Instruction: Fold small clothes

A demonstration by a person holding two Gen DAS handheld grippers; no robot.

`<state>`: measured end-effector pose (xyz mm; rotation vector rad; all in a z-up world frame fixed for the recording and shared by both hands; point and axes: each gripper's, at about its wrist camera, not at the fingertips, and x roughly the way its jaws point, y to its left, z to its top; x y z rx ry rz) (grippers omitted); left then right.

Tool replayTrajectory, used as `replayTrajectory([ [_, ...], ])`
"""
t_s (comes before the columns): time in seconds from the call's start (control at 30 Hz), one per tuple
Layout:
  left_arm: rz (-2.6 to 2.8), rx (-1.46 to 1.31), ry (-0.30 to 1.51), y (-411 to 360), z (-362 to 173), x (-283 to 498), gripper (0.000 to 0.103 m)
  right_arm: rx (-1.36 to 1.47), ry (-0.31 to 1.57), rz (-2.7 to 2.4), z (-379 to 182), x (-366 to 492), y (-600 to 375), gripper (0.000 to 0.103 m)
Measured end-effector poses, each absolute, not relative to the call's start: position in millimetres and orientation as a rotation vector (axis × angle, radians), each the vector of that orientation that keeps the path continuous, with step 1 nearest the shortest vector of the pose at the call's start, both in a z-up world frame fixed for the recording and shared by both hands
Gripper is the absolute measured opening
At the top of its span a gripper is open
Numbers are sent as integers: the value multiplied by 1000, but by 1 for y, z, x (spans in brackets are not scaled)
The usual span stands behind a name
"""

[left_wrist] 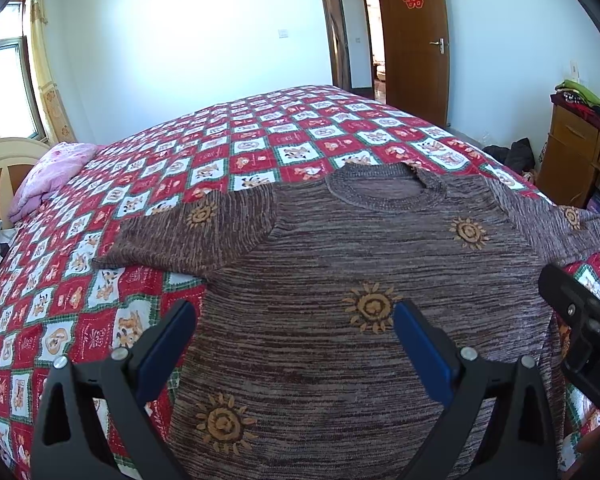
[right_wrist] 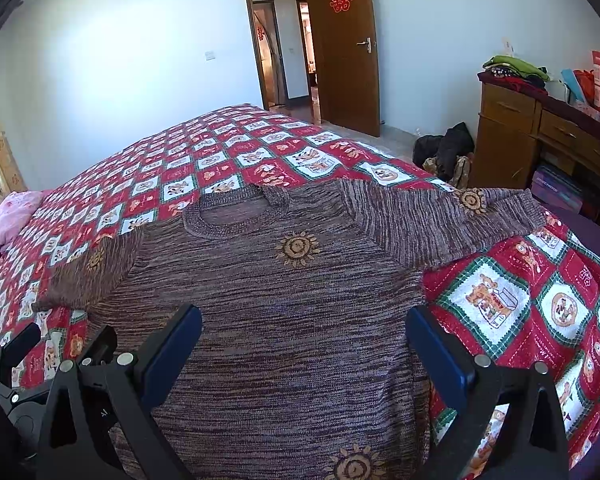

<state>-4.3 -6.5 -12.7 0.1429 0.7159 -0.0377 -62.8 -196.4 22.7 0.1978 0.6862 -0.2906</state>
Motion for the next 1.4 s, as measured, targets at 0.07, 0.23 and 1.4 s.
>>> replayTrajectory([
  [0.07, -38, 142, 718, -6, -13, -4, 101, 199, 689, -291, 22, -63, -196, 102],
  [0.23, -37, 141, 717, -7, -13, -4, 101, 201, 687, -289, 23, -63, -196, 102],
  [1.4, -47, 139, 727, -8, -17, -2, 101, 202, 718, -291, 16, -57, -200, 102],
])
